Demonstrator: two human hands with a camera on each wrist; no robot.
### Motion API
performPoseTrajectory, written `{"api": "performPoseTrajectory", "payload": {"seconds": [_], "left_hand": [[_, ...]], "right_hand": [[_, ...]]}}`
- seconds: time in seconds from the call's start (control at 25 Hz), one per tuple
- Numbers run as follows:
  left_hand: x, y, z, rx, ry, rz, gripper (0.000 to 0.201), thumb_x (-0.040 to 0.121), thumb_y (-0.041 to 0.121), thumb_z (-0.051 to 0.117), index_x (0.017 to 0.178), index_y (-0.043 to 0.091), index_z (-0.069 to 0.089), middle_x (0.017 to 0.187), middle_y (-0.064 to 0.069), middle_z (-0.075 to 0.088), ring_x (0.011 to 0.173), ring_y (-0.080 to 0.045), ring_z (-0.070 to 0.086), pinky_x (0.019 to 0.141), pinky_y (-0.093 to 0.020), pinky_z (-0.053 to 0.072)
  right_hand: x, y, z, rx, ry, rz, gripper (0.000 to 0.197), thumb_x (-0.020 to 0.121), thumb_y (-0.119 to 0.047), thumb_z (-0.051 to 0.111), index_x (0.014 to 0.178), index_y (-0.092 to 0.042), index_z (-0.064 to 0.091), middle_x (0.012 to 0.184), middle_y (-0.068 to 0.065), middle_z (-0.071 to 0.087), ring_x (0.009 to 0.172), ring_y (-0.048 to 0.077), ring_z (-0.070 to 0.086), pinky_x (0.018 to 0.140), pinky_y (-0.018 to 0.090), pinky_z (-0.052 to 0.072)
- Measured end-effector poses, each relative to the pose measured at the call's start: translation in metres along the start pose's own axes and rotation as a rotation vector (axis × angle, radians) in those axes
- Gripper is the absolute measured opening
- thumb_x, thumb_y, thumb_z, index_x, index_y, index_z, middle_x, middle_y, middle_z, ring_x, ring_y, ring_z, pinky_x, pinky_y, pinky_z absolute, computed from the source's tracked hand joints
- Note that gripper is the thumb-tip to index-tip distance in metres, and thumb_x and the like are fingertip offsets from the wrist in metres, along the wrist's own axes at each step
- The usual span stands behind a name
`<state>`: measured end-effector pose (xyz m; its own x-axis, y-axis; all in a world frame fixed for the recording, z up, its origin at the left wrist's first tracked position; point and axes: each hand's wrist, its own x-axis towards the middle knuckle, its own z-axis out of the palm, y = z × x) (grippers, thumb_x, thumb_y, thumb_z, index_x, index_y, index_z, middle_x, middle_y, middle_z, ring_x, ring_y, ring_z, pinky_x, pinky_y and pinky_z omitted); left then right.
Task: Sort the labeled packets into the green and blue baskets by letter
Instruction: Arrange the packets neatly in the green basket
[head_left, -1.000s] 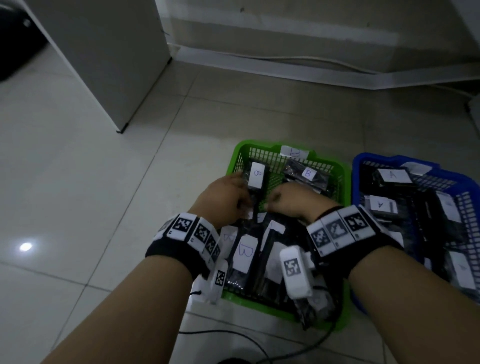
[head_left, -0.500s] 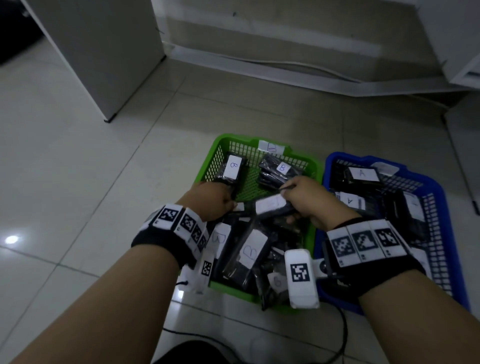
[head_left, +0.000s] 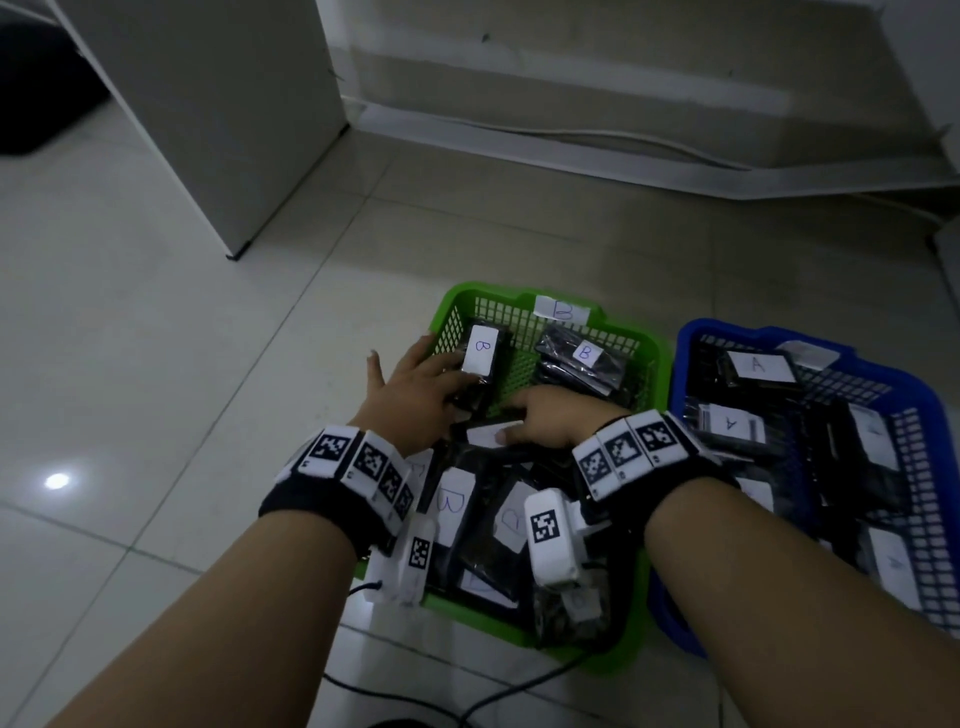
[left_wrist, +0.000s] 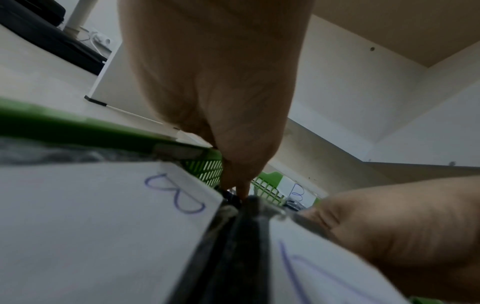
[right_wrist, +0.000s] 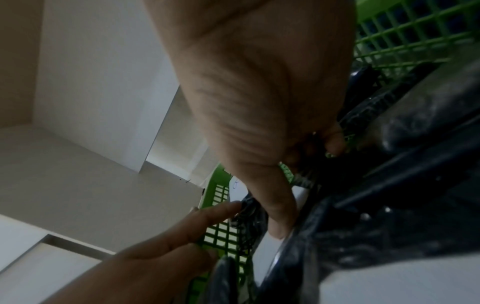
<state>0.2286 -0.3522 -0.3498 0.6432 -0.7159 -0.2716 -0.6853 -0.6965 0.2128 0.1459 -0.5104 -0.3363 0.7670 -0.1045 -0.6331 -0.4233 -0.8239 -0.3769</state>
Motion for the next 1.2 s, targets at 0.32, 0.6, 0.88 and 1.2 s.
{"api": "performPoseTrajectory", "payload": {"seconds": [0.32, 0.6, 0.88, 1.2], "left_hand": [[0.006, -0.006, -0.001, -0.210, 0.030, -0.036, 0.044, 0.094, 0.020, 0.040, 0.135, 0.037, 0.044, 0.153, 0.015, 0.026, 0.145, -0.006, -0.004, 0.111, -0.065, -0.002], [0.008, -0.005, 0.000, -0.217, 0.012, -0.055, 0.042, 0.096, 0.024, 0.036, 0.135, 0.038, 0.044, 0.153, 0.016, 0.025, 0.145, -0.006, -0.006, 0.113, -0.062, 0.000], [0.010, -0.008, 0.003, -0.208, 0.021, -0.028, 0.044, 0.095, 0.022, 0.038, 0.135, 0.037, 0.043, 0.153, 0.016, 0.025, 0.145, -0.008, -0.006, 0.113, -0.063, 0.004], [0.011, -0.012, 0.002, -0.140, -0.002, 0.047, 0.049, 0.090, 0.017, 0.048, 0.136, 0.035, 0.046, 0.153, 0.013, 0.025, 0.146, -0.014, -0.004, 0.114, -0.060, 0.006]], "right_hand": [[-0.015, 0.012, -0.012, 0.214, 0.079, 0.010, 0.029, 0.077, -0.027, 0.068, 0.091, -0.001, 0.070, 0.087, 0.016, 0.070, 0.079, 0.026, 0.063, 0.075, 0.035, 0.051], [-0.027, -0.006, -0.012, 0.216, 0.039, 0.061, 0.029, 0.087, -0.032, 0.061, 0.093, -0.004, 0.068, 0.099, 0.010, 0.068, 0.087, 0.022, 0.061, 0.078, 0.028, 0.047], [-0.038, -0.010, -0.056, 0.172, 0.225, 0.188, 0.027, 0.088, -0.025, 0.057, 0.079, 0.000, 0.055, 0.078, 0.012, 0.054, 0.088, 0.032, 0.062, 0.084, 0.042, 0.053], [-0.038, -0.005, -0.037, 0.650, 0.384, 0.204, 0.025, 0.085, -0.020, 0.062, 0.091, 0.004, 0.062, 0.077, 0.021, 0.066, 0.067, 0.040, 0.069, 0.066, 0.055, 0.058]]}}
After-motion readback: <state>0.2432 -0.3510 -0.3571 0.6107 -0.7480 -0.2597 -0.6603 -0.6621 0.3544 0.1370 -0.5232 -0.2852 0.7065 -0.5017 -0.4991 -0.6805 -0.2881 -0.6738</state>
